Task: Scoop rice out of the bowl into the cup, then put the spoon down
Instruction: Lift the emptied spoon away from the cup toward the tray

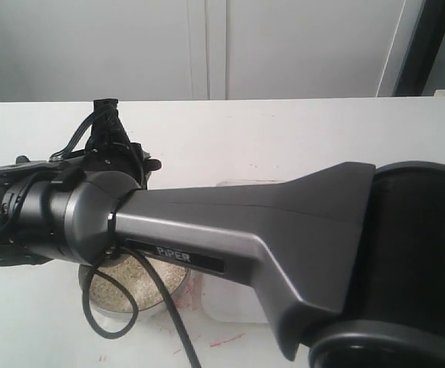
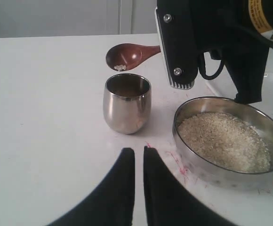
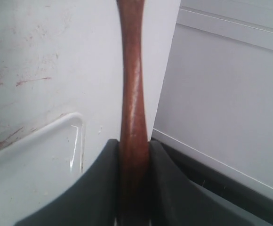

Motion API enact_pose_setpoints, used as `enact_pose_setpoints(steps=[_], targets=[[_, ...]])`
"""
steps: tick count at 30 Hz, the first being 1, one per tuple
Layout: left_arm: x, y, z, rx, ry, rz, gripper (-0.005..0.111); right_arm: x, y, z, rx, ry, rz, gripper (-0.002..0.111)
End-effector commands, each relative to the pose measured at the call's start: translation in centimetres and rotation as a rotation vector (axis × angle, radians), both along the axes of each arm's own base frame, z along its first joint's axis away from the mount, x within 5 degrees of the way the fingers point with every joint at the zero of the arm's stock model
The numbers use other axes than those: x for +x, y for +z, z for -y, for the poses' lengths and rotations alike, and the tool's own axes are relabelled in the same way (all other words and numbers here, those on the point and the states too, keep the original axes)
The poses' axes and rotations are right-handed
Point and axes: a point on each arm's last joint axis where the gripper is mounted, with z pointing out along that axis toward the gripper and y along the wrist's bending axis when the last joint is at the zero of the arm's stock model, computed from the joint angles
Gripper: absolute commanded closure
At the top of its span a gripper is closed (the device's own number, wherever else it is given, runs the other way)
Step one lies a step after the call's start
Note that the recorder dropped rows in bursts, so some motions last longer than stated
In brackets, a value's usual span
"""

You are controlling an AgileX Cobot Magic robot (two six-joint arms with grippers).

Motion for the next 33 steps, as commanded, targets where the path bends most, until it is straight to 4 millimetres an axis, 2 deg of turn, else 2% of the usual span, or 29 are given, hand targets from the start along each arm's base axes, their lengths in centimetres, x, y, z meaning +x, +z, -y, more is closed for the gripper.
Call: enact_pose_setpoints(steps=[1, 19, 24, 33], targets=[[0.0, 0.2, 0.0, -0.011, -0.007, 0.007, 0.092, -0.2, 0.0, 0.0, 0.001, -0.001, 0.003, 0.108], [0.0, 0.2, 0.0, -0.011, -0.007, 0.007, 0.092, -0.6, 0.3, -0.2, 0.020, -0.001, -0.010, 0.108], [0.0, 0.2, 0.0, -0.011, -0.007, 0.007, 0.092, -0.9, -0.4, 0.5, -0.023, 0.002, -0.022, 0.108], [0.0, 0.2, 0.0, -0.011, -0.007, 0.007, 0.092, -0.9, -0.3, 0.9, -0.030, -0.001, 0.091, 0.108]])
